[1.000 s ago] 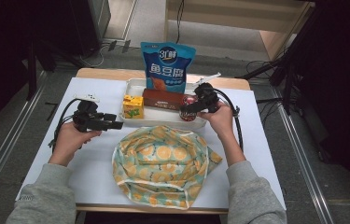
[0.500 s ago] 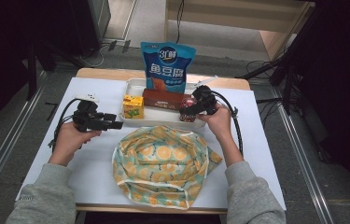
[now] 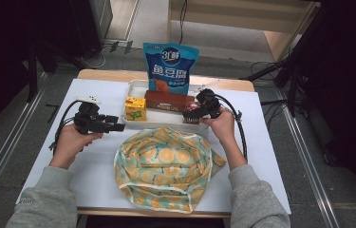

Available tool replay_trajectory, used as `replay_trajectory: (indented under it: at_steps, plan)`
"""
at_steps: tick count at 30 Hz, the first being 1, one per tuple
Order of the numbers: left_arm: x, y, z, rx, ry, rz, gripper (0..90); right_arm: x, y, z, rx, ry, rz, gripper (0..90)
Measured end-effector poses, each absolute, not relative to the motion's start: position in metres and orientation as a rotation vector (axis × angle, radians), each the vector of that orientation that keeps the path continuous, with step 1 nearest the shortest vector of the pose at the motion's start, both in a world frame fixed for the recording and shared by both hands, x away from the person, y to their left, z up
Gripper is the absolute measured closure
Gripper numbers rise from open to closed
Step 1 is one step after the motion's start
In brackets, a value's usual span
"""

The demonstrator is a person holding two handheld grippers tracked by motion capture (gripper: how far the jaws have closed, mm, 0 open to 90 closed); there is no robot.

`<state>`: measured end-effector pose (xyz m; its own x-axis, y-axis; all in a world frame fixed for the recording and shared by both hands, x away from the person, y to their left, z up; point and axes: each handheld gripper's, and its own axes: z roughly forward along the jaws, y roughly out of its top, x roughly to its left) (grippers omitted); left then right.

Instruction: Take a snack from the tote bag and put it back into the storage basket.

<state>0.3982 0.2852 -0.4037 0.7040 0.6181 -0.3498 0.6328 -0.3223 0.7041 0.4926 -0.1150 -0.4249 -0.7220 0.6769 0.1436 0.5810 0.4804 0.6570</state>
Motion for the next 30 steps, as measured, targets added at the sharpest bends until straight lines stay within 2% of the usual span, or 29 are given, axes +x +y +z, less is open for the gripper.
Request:
replay_trajectory:
  at_steps: [12, 23, 30]
  plan:
    - [0.398, 0.286, -0.403, 2.015, 0.957, -0.019, 37.9, 0.491, -0.114, -0.430, 1.103, 2.595, 1.035, 24.1]
    - [0.398, 0.286, -0.403, 2.014, 0.957, -0.015, 37.9, 0.488, -0.118, -0.420, 1.112, 2.572, 1.110, 22.0]
    - [0.398, 0.286, -0.402, 2.013, 0.955, -0.013, 37.9, 0.480, -0.126, -0.405, 1.107, 2.528, 1.145, 25.2]
